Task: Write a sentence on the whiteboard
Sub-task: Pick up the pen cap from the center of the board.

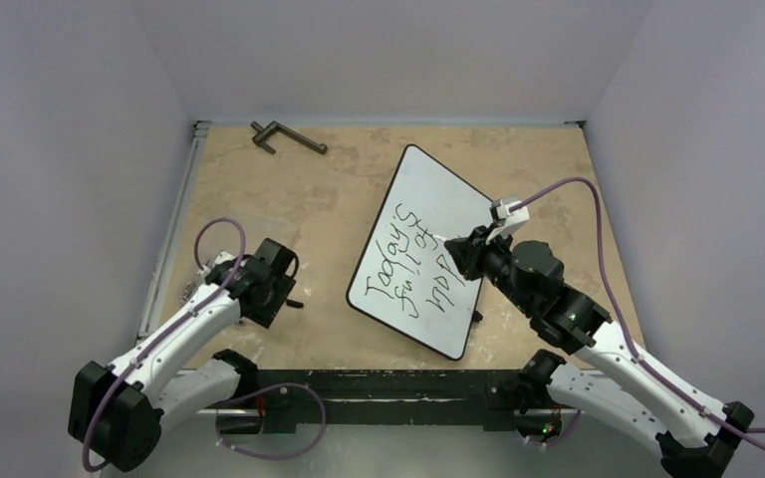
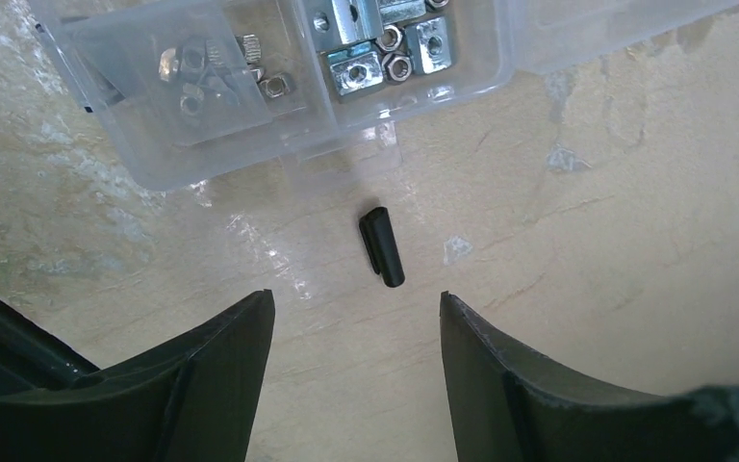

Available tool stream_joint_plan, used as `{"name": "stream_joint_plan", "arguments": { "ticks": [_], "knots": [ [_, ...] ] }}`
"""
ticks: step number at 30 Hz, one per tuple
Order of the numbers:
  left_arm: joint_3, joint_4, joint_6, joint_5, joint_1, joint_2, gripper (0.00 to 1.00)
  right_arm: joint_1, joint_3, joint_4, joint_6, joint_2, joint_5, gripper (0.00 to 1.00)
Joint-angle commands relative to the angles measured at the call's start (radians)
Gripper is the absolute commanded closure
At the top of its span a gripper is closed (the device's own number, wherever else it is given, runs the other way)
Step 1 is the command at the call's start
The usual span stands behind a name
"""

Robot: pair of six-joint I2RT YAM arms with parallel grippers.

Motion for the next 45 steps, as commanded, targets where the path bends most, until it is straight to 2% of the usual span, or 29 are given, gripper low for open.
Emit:
{"name": "stream_joint_plan", "arguments": {
  "ticks": [1,6,15,22,28,36,42,45],
  "knots": [
    [0.002,0.034,-0.099,-0.021,0.007,0.062,0.38,-0.007,0.043,0.016,0.005,-0.003,-0.004,1.00],
    [-0.009,0.083,-0.121,-0.028,0.011,0.117,0.43,-0.006,0.040,0.015,-0.001,0.000,-0.003,1.00],
    [-0.020,0.165,-0.102,-0.019,0.021,0.228,0.46,-0.006,0.043,0.020,-0.014,0.013,0.003,1.00],
    [-0.022,0.195,-0.106,-0.024,0.024,0.299,0.57,-0.006,0.048,0.022,-0.022,0.027,0.004,1.00],
    [-0.004,0.191,-0.096,-0.042,0.024,0.335,0.61,-0.006,0.053,0.023,-0.022,0.040,0.001,1.00],
    [0.057,0.148,-0.082,-0.055,0.024,0.399,0.76,-0.006,0.066,0.021,-0.022,0.051,0.001,1.00],
    [0.101,0.136,-0.060,-0.057,0.024,0.441,1.00,-0.006,0.068,0.012,-0.022,0.044,0.006,1.00],
    [0.079,0.171,-0.044,-0.047,0.024,0.423,1.00,-0.006,0.070,0.002,-0.021,0.035,0.010,1.00]
  ]
}}
